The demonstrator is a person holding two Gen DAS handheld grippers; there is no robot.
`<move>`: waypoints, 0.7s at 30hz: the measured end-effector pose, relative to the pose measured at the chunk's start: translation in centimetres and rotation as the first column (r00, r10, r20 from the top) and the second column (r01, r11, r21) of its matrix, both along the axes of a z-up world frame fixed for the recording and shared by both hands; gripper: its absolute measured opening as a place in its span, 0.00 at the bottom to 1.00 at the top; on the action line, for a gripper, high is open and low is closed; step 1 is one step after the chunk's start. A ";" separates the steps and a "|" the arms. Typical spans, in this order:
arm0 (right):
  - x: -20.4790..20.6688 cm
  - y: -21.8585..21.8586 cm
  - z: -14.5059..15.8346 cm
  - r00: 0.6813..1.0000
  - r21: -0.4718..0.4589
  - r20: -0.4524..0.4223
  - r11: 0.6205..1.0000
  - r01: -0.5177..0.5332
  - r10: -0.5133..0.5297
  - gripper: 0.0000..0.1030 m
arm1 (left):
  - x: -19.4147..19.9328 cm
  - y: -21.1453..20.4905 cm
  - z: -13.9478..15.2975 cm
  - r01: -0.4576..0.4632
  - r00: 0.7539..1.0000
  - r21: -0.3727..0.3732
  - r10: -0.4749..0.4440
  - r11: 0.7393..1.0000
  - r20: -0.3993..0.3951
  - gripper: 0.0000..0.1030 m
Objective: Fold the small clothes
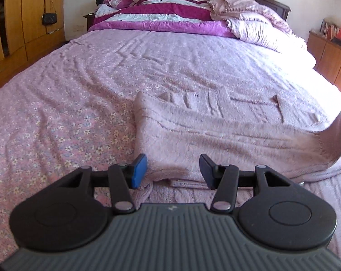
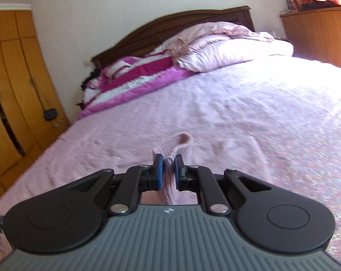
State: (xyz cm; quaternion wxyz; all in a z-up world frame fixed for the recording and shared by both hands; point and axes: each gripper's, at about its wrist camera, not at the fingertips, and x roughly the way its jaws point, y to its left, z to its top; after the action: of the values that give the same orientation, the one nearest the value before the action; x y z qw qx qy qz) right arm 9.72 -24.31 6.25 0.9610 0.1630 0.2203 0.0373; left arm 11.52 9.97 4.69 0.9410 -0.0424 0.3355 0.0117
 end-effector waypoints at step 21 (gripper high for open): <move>-0.6 0.5 -3.0 0.996 -0.011 -0.057 0.997 -0.073 0.072 0.55 | 0.2 -1.6 -1.6 0.002 1.000 0.122 0.000 0.993 -0.019 0.53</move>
State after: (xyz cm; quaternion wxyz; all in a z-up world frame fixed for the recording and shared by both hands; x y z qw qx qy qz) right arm 9.13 -23.85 3.25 0.9534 0.1495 0.2537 0.0659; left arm 11.70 8.35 3.07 0.9387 0.0154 0.3429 0.0319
